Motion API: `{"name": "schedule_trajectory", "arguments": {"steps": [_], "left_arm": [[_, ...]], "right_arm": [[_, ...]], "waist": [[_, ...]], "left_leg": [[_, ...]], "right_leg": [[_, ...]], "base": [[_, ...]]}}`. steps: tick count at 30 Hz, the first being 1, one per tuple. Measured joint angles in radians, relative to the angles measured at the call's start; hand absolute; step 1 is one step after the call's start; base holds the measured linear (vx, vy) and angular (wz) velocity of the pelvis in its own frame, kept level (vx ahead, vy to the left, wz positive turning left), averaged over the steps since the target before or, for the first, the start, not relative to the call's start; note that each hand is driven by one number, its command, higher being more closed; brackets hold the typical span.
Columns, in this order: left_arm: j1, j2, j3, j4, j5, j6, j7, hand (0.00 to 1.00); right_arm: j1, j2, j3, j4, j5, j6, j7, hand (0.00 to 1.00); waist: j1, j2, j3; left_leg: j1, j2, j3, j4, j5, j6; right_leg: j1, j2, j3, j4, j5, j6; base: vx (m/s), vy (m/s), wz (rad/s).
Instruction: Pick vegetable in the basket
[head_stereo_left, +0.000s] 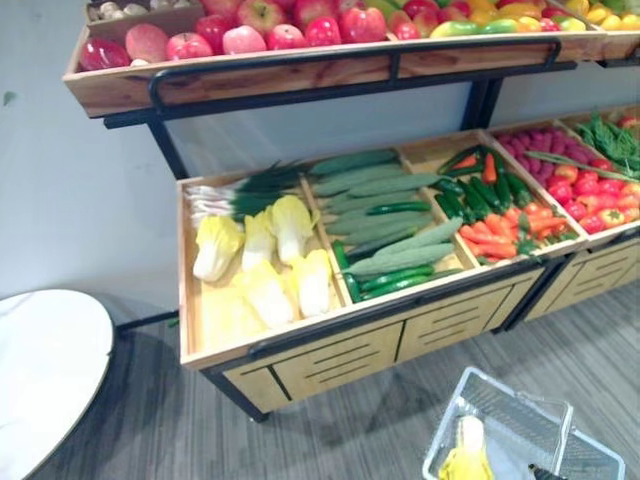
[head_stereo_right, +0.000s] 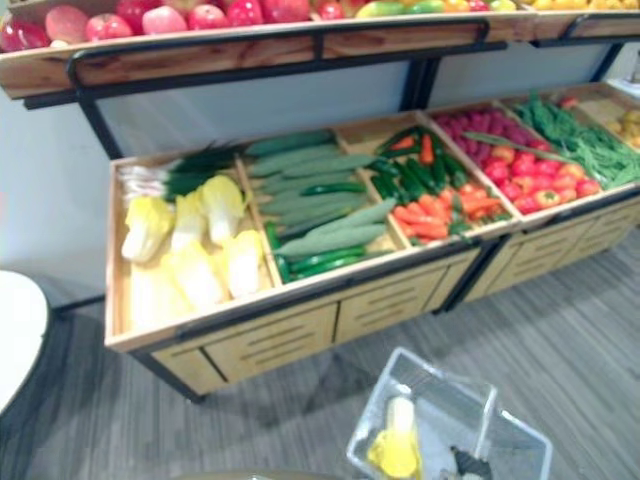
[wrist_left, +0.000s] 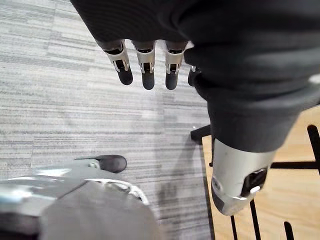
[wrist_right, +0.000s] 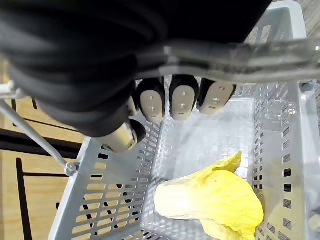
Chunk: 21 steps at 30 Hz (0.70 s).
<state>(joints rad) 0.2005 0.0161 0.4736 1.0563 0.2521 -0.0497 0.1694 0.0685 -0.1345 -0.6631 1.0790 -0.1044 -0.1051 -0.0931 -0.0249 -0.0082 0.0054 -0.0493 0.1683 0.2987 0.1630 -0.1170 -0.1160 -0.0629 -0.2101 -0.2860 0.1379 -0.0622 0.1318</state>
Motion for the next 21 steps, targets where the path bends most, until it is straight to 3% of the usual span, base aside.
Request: {"name": "schedule_trajectory", "arguments": {"steps": [2, 5, 6, 7, 8, 9, 11, 12, 14, 15, 18, 21], "left_arm": [[0.000, 0.010, -0.037, 0.000, 0.017, -0.007, 0.000, 0.00], [-0.021, 0.029, -0.086, -0.008, 0.037, -0.010, 0.004, 0.00], [-0.027, 0.034, -0.099, -0.024, 0.036, -0.014, 0.004, 0.00], [-0.047, 0.038, -0.105, -0.033, 0.036, -0.016, 0.004, 0.00], [-0.049, 0.032, -0.108, -0.036, 0.036, -0.018, 0.003, 0.00], [-0.067, 0.036, -0.104, -0.044, 0.037, -0.032, 0.002, 0.00], [-0.080, 0.036, -0.127, -0.063, 0.039, -0.037, -0.004, 0.00], [-0.077, 0.040, -0.134, -0.062, 0.039, -0.037, -0.005, 0.00], [-0.056, 0.060, -0.157, -0.059, 0.038, -0.035, -0.021, 0.00], [-0.056, 0.066, -0.157, -0.057, 0.038, -0.034, -0.024, 0.00], [-0.057, 0.052, -0.159, -0.037, 0.037, -0.034, -0.033, 0.00], [-0.074, 0.056, -0.192, -0.031, 0.043, -0.032, -0.032, 0.00]], "right_arm": [[0.001, 0.002, -0.005, -0.014, 0.006, -0.008, -0.009, 1.00], [0.012, 0.059, 0.025, -0.107, 0.006, -0.020, -0.014, 1.00], [0.012, 0.086, 0.058, -0.153, 0.006, -0.030, -0.013, 1.00], [0.014, 0.113, 0.074, -0.183, 0.006, -0.038, -0.012, 1.00], [0.013, 0.124, 0.084, -0.195, 0.006, -0.040, -0.009, 1.00], [0.005, 0.134, 0.091, -0.201, 0.006, -0.041, -0.003, 1.00], [0.014, 0.108, 0.085, -0.199, 0.023, -0.046, -0.014, 1.00], [0.019, 0.097, 0.094, -0.195, 0.025, -0.047, -0.012, 1.00], [0.004, 0.062, 0.132, -0.141, 0.024, -0.052, -0.009, 1.00], [-0.014, 0.057, 0.132, -0.111, 0.024, -0.051, -0.008, 1.00], [-0.032, 0.031, 0.121, -0.070, 0.021, -0.036, -0.008, 1.00], [-0.040, 0.032, 0.123, -0.042, 0.021, -0.026, -0.008, 1.00]], "waist": [[0.000, 0.006, 0.013], [0.000, 0.002, 0.045], [0.000, 0.003, 0.048], [0.000, 0.001, 0.053], [0.004, 0.021, 0.055], [-0.001, 0.012, 0.084], [-0.002, -0.001, 0.095], [-0.002, -0.003, 0.093], [-0.005, -0.016, 0.087], [-0.005, -0.022, 0.085], [-0.003, 0.011, 0.072], [-0.002, 0.015, 0.073]], "left_leg": [[-0.034, 0.031, 0.008, 0.118, -0.059, 0.005], [-0.051, 0.094, 0.100, 0.220, -0.131, 0.009], [-0.066, 0.130, 0.165, 0.246, -0.153, 0.011], [-0.072, 0.158, 0.237, 0.256, -0.160, 0.021], [-0.069, 0.179, 0.293, 0.243, -0.154, 0.034], [-0.050, 0.195, 0.360, 0.227, -0.150, 0.047], [0.004, 0.191, 0.467, 0.208, -0.142, 0.059], [0.015, 0.192, 0.498, 0.208, -0.142, 0.060], [0.055, 0.193, 0.630, 0.214, -0.143, 0.061], [0.057, 0.206, 0.665, 0.241, -0.143, 0.061], [0.070, 0.204, 0.682, 0.219, -0.078, 0.073], [0.068, 0.219, 0.685, 0.268, -0.040, 0.072]], "right_leg": [[-0.022, 0.007, 0.025, 0.049, -0.010, 0.010], [-0.071, 0.053, 0.117, 0.054, 0.046, 0.012], [-0.121, 0.082, 0.154, 0.041, 0.112, 0.005], [-0.156, 0.114, 0.171, -0.033, 0.230, 0.001], [-0.155, 0.133, 0.180, -0.104, 0.309, 0.003], [-0.180, 0.124, 0.103, 0.012, 0.228, -0.056], [-0.185, 0.060, -0.066, 0.294, 0.046, -0.100], [-0.174, 0.037, -0.108, 0.348, 0.020, -0.106], [-0.155, -0.057, -0.208, 0.534, -0.049, -0.111], [-0.165, -0.055, -0.209, 0.514, -0.072, -0.107], [-0.115, 0.043, -0.188, 0.288, -0.076, -0.116], [-0.080, 0.084, -0.158, 0.136, -0.076, -0.116]], "base": [[0.02, 0.012, -0.45], [-0.01, 0.075, -1.02], [-0.12, 0.134, -1.94], [-0.14, 0.139, -1.99], [-0.17, 0.122, -1.86], [-0.17, 0.105, -1.49], [-0.11, 0.121, -1.32], [-0.03, 0.097, -1.27], [-0.04, -0.018, -1.59], [-0.01, -0.147, -1.58], [-0.02, -0.191, -1.11], [0.00, -0.221, -0.89]]}}
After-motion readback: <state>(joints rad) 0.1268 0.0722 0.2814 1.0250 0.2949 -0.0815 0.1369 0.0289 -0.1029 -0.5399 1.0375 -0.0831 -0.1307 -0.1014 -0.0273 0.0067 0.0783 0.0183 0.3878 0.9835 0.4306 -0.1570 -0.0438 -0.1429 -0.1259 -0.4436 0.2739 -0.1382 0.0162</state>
